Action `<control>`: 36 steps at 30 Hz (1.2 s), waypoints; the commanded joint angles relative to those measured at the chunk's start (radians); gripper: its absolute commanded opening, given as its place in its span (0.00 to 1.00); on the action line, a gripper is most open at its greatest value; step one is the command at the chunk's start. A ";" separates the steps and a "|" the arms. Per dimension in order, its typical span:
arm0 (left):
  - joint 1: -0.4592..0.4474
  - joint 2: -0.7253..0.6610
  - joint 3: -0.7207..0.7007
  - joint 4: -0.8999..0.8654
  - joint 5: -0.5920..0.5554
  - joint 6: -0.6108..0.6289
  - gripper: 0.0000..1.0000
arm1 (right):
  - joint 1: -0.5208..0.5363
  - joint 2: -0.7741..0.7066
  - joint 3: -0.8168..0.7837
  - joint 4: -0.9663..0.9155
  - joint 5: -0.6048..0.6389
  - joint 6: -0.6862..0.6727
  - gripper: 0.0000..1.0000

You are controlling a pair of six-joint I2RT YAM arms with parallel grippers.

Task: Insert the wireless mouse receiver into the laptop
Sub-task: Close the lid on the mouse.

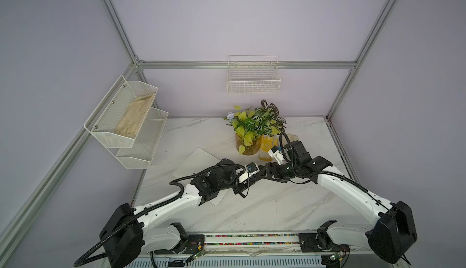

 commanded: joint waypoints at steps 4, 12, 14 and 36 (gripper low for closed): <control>0.001 -0.016 0.037 0.071 0.004 -0.015 0.33 | 0.003 -0.005 -0.007 0.038 0.023 0.018 0.81; 0.001 -0.021 0.039 0.080 0.001 -0.017 0.33 | 0.003 0.006 -0.012 0.078 0.044 0.048 0.81; 0.001 -0.024 0.040 0.081 0.000 -0.018 0.33 | 0.004 0.011 -0.015 0.089 0.044 0.055 0.81; 0.001 -0.018 0.033 0.082 -0.034 -0.012 0.33 | -0.019 -0.062 0.130 -0.015 0.094 0.045 0.82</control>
